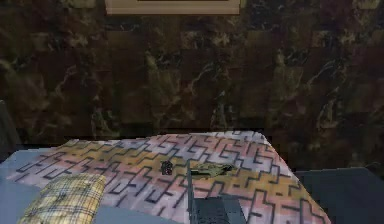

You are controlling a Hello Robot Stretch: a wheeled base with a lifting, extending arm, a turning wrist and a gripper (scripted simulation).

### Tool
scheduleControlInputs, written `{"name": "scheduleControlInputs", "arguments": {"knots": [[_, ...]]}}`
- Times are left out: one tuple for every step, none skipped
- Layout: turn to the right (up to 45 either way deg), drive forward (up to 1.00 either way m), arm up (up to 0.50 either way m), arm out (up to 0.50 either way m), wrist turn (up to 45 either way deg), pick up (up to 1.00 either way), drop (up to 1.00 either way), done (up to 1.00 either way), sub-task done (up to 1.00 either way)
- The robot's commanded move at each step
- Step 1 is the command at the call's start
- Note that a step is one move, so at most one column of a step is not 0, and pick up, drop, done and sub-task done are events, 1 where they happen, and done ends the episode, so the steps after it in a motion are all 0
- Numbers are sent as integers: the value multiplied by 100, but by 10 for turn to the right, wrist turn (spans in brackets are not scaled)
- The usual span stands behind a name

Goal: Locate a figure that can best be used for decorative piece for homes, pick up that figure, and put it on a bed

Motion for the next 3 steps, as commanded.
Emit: {"name": "scheduleControlInputs", "arguments": {"knots": [[450,0,0,0,0,0,0,0,0],[90,0,0,0,0,0,0,0,0],[-450,0,0,0,0,0,0,0,0]]}}
